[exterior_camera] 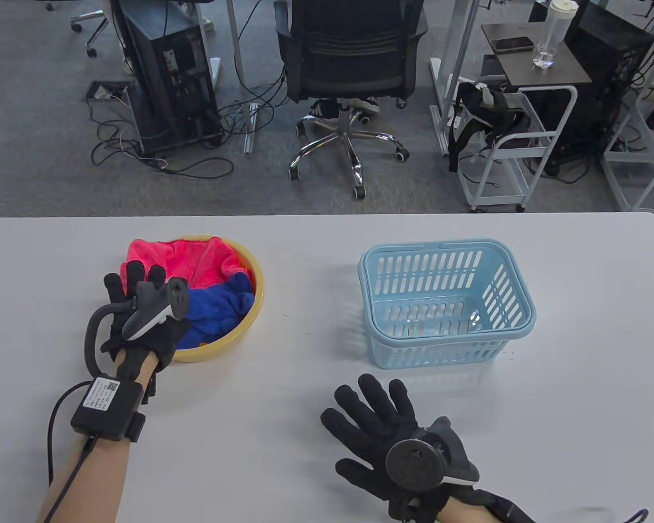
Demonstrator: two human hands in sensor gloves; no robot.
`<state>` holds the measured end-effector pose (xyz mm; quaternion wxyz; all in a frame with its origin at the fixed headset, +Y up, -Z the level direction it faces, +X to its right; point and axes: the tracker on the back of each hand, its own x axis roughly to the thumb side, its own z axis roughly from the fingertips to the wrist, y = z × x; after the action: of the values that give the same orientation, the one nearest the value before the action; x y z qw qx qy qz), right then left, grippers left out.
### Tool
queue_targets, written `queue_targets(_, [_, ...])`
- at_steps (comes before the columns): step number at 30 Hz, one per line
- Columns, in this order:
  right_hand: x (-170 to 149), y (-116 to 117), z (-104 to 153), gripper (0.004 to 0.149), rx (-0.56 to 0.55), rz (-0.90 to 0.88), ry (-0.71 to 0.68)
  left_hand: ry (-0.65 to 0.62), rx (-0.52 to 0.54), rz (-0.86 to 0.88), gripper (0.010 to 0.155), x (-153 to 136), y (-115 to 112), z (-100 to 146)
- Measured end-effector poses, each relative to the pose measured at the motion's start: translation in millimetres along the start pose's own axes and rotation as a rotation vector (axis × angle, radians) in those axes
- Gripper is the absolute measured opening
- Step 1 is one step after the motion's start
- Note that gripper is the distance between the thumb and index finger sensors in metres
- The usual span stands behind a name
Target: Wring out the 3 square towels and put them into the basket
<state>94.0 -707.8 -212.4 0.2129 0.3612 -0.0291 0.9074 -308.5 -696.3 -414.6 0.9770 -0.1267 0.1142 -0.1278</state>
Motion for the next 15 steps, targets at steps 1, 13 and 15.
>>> queue_targets(1, [0, 0, 0, 0.074, -0.002, -0.001, -0.006, 0.005, 0.079, -0.001, 0.064, 2, 1, 1])
queue_targets(13, [-1, -1, 0, 0.074, -0.009, -0.013, 0.004, -0.106, 0.653, 0.339, 0.045, -29, 142, 89])
queue_targets(15, [0, -4, 1, 0.073, -0.025, -0.01, 0.004, -0.133, 0.759, 0.32, 0.045, -31, 170, 120])
